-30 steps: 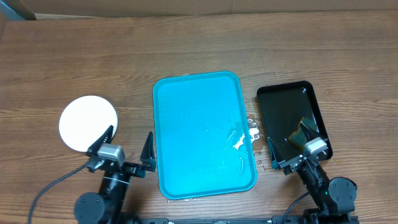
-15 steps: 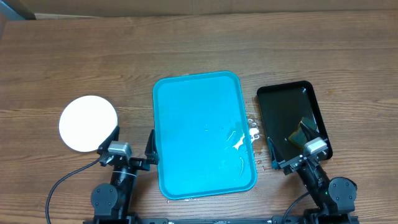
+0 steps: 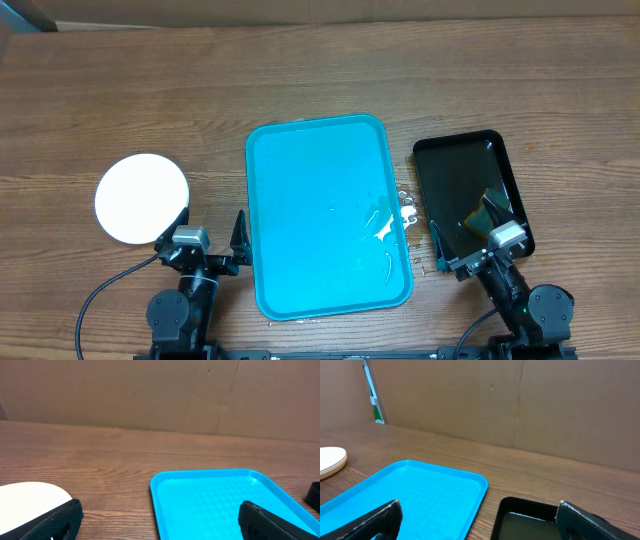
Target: Clean dirty plates on tray and stack at the side
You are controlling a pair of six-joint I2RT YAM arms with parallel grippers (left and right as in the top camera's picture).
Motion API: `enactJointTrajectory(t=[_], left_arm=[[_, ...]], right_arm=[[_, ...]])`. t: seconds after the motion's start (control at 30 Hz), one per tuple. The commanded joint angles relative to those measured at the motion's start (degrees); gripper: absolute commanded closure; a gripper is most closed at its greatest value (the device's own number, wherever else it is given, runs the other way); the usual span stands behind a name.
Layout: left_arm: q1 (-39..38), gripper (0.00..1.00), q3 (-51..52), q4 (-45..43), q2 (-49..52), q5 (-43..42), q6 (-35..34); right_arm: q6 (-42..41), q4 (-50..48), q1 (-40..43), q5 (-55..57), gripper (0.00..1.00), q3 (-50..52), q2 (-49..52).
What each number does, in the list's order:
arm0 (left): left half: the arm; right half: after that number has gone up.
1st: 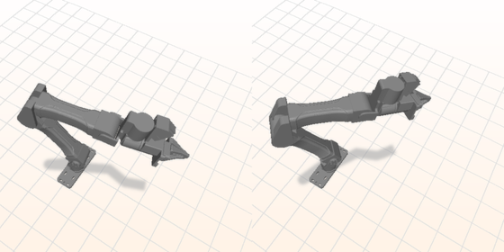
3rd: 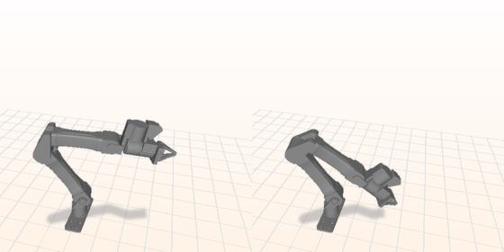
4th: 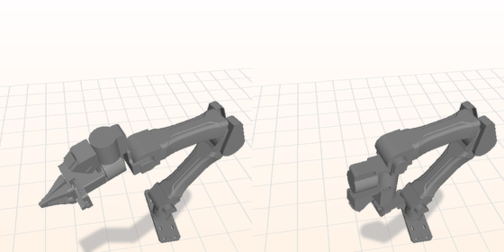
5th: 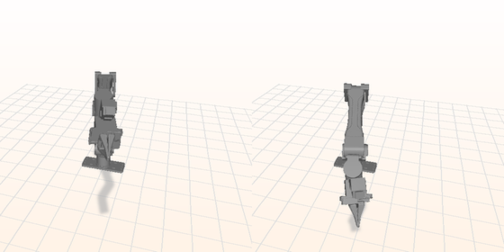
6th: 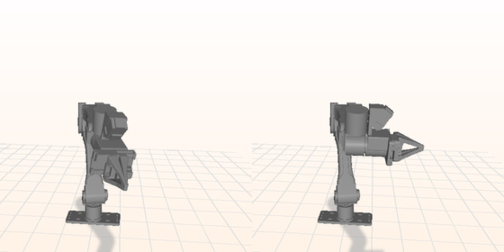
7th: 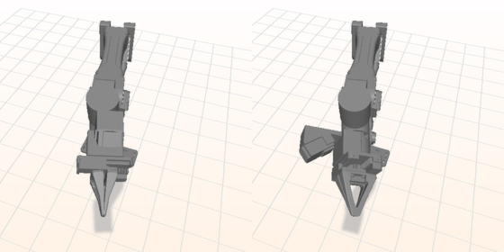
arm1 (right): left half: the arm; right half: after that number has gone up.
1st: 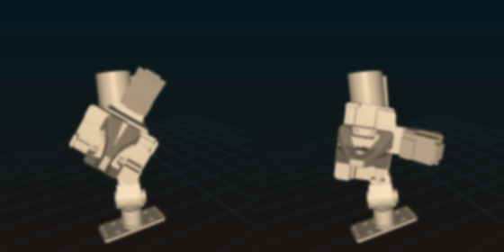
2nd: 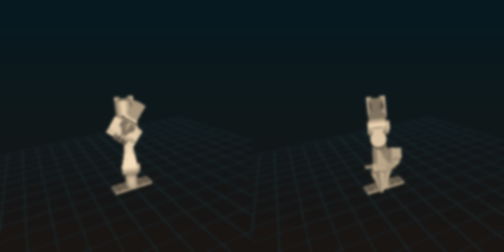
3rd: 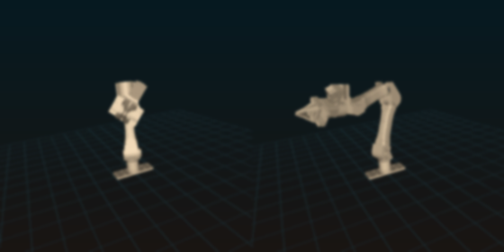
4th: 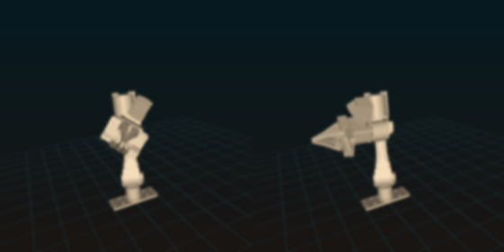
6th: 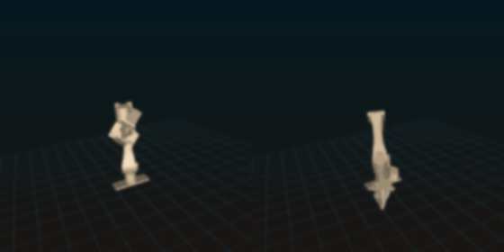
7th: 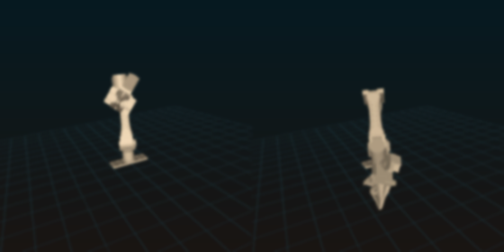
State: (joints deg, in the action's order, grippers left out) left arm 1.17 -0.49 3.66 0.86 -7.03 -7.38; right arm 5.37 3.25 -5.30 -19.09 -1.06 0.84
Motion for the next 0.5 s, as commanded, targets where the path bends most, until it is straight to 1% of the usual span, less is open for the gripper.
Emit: enactJointTrajectory(t=[0.0,0.47], left_arm=[[0.3,0.0,0.2,0.2,-0.3,0.6,-0.4],[0.3,0.0,0.2,0.2,-0.3,0.6,-0.4]], right_arm=[[0.1,-0.2,-0.3,0.2,0.0,0.6,-0.7],[0.1,-0.2,-0.3,0.2,0.0,0.6,-0.7]])
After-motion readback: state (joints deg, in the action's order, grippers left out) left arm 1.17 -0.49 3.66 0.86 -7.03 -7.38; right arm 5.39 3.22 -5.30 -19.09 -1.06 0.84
